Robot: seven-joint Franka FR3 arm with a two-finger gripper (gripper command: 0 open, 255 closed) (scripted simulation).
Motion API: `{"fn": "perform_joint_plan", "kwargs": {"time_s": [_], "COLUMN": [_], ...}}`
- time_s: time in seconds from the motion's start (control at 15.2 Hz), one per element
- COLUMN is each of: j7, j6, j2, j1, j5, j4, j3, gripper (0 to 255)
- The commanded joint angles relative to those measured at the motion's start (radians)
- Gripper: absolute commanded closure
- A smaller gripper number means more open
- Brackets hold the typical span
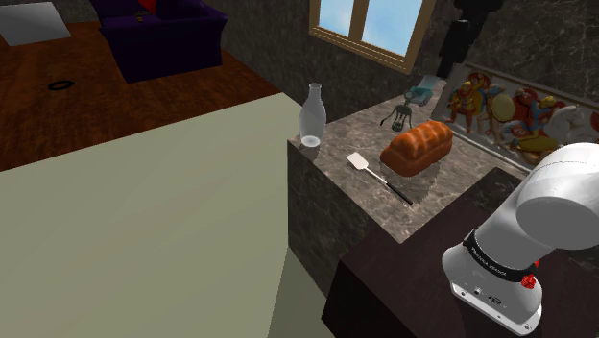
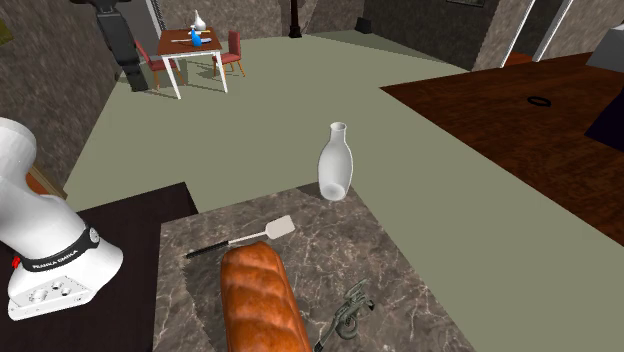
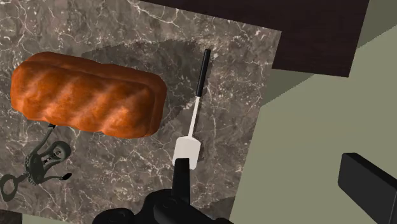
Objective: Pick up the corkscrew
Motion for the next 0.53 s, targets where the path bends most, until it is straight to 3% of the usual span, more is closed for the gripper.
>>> {"fn": "perform_joint_plan", "kwargs": {"time_s": [0.0,0.46], "j7": [0.0,-0.119], "j6": [0.0,0.233], "j2": [0.0,0.032], "j1": [0.0,-0.039], "j5": [0.0,-0.079], "j4": [0.0,-0.126], "j3": [0.0,-0.15], "gripper": [0,0]}}
